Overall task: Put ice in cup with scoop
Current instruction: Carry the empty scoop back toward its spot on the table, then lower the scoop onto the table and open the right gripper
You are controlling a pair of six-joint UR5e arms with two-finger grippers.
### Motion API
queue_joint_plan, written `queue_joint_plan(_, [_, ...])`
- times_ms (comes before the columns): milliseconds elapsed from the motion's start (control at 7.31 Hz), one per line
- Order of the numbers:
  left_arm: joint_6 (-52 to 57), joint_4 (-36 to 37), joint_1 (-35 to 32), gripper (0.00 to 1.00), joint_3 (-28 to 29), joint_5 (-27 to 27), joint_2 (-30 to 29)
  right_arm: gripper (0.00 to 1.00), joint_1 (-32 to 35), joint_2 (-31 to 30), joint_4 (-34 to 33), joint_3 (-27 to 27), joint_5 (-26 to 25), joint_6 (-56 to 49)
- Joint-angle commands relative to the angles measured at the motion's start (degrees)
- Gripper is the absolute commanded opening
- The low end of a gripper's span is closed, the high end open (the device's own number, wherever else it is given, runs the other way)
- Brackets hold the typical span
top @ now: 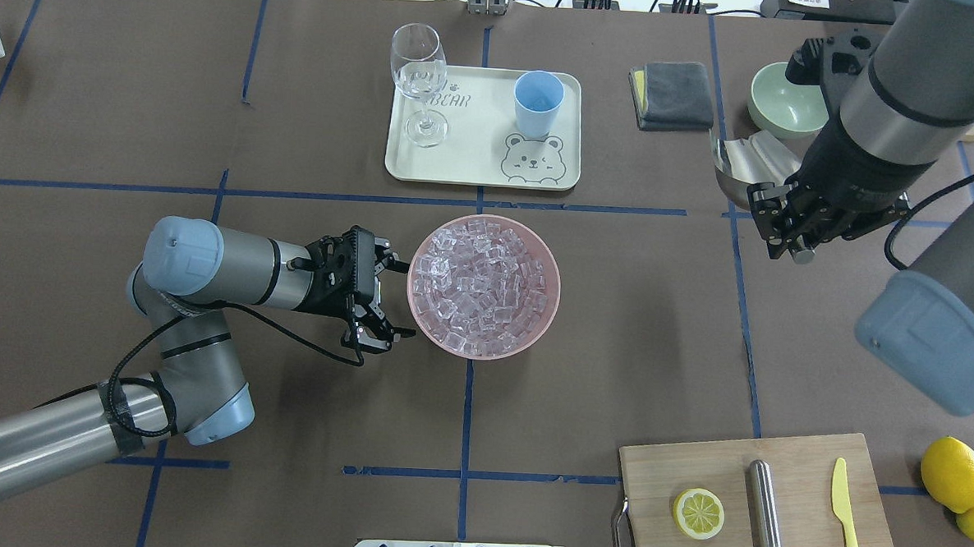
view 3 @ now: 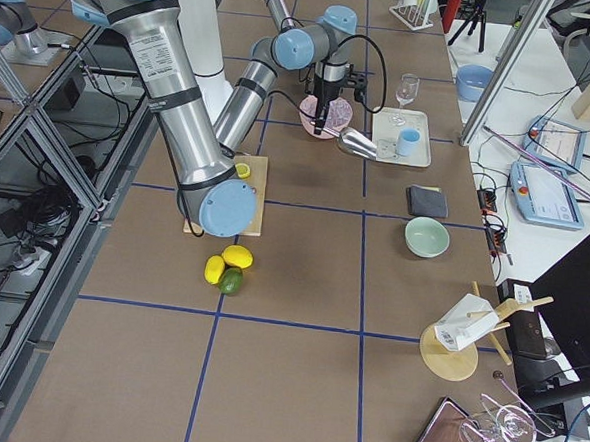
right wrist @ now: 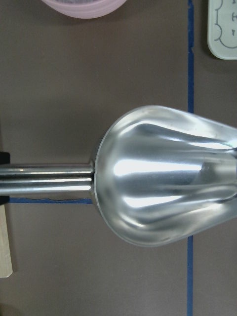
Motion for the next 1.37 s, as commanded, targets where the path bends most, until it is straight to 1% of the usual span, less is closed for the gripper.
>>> queue_joint_plan(0, [0.0,-0.02,0.0,1.0,0.0,0.0,0.02,0.0,-4.58,-14.15,21.87,0.01,-4.29,8.75])
queue_joint_plan(137, [-0.09,-0.02,0.0,1.0,0.0,0.0,0.02,0.0,-7.65,-19.78,30.84,-0.87,-7.63,12.61])
queue_joint_plan(274, [0.0,-0.02,0.09,1.0,0.0,0.0,0.02,0.0,-10.12,-23.49,37.8,-2.35,-9.57,16.13])
queue_joint_plan(411, [0.0,-0.02,0.09,1.0,0.0,0.0,0.02,0.0,-13.45,-26.83,43.62,-3.41,-13.42,19.3])
queue_joint_plan(548, [0.0,-0.02,0.09,1.0,0.0,0.0,0.02,0.0,-16.0,-28.78,46.55,-4.38,-15.98,22.2])
queue_joint_plan(684, [0.0,-0.02,0.09,1.0,0.0,-0.08,0.02,0.0,-18.64,-29.84,48.58,-5.09,-19.84,24.5])
queue_joint_plan(821, [0.0,-0.02,0.09,1.0,0.09,0.0,0.02,0.0,-20.76,-31.24,51.12,-6.31,-21.97,26.69])
queue_joint_plan(1095, [0.0,-0.02,0.09,1.0,0.0,0.0,0.02,0.0,-23.49,-32.92,57.45,-9.56,-25.92,29.87])
queue_joint_plan(1232, [0.0,-0.02,0.18,1.0,0.09,0.0,0.02,0.0,-23.5,-33.36,57.73,-9.66,-26.03,29.97])
